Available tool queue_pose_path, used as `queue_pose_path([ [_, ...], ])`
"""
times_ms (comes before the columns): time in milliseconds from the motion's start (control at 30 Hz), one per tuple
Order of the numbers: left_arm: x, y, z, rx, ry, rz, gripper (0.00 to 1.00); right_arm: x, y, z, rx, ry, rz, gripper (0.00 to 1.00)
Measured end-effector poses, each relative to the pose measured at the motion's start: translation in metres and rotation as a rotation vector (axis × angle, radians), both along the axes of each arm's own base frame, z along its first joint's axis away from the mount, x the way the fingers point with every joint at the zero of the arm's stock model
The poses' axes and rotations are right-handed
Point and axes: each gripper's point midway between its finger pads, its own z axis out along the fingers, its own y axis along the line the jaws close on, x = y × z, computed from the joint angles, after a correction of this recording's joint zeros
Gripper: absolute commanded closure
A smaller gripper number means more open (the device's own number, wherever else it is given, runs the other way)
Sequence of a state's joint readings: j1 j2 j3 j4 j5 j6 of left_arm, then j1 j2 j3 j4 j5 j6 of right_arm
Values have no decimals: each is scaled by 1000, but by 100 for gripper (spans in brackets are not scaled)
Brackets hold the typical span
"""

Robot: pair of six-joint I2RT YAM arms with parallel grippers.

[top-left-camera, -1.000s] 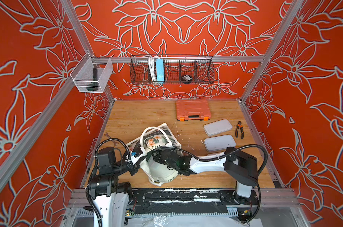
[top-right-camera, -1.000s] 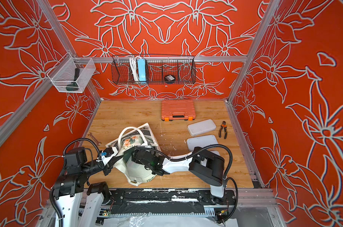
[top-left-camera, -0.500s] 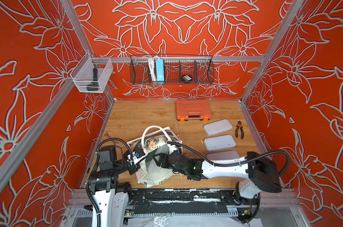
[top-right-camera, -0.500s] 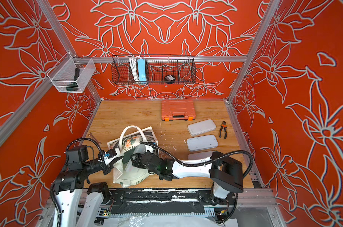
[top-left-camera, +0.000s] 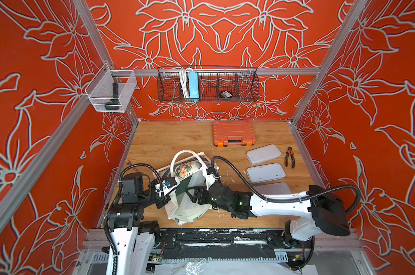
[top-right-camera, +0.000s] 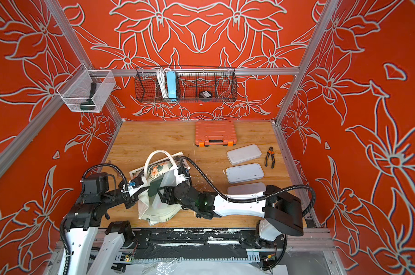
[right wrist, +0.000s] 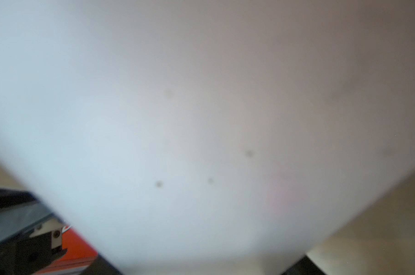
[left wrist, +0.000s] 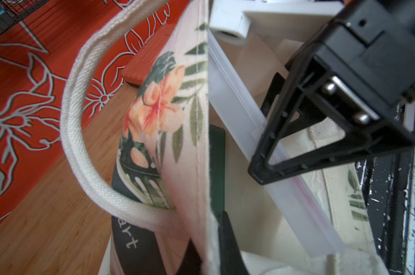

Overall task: Take out the pencil case from the canvas bag
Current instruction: Pick up the pencil case from the canvas bag.

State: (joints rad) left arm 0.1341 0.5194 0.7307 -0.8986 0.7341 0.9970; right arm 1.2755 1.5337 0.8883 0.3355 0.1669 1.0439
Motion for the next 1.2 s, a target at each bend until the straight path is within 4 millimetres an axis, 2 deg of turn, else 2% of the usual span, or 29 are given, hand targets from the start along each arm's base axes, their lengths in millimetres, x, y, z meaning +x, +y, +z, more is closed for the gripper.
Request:
queue_pose_path([
  [67,5,2,3,-7,15,26,100,-2,4,5,-10,-26,32,41],
  [267,26,13,13,-32,67,133,100,-7,18,36,-6,-125,112,40],
  [500,34,17,17,-84,104,210,100,-9,8,51,-37,-199,137,40],
  [733,32,12,12,-147,143,219,100,-7,-16,82,-54,-287,113,39],
  [900,32,9,10,-193,159,224,100,2,-37,93,-98,-328,74,39],
  [1200,35,8,9,-252,181,259,100,43,-84,94,-182,-316,-47,39],
])
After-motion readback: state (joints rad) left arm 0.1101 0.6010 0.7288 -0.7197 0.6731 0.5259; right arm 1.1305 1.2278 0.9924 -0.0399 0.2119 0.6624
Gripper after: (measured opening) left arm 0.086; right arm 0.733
